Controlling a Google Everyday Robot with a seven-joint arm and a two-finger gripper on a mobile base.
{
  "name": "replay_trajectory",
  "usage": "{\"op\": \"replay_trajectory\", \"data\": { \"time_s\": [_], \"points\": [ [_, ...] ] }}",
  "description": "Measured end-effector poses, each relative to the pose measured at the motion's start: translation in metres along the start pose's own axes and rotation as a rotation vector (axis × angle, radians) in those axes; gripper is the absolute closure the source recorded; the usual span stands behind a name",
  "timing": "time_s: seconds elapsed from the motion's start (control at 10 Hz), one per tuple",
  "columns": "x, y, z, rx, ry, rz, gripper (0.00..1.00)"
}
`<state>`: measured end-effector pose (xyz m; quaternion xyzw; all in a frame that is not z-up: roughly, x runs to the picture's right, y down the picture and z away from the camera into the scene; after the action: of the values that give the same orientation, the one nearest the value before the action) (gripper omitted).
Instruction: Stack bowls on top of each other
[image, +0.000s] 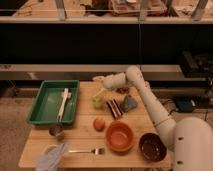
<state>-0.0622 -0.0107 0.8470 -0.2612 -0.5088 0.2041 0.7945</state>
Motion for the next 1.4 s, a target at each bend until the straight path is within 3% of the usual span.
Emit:
{"op": "replay_trajectory", "data": {
  "time_s": [0.7,0.9,1.1,1.4],
  "points": [
    [0.0,0.0,0.0,0.0,0.001,0.0,0.2],
    [-0.002,-0.002,-0.006,0.022,0.014,-0.002,0.2],
    [-0.008,-0.006,-0.036,0.079,0.056,-0.014,0.2],
    [-0.019,-0.003,-0.119,0.191,0.146,-0.047,0.2]
  ]
}}
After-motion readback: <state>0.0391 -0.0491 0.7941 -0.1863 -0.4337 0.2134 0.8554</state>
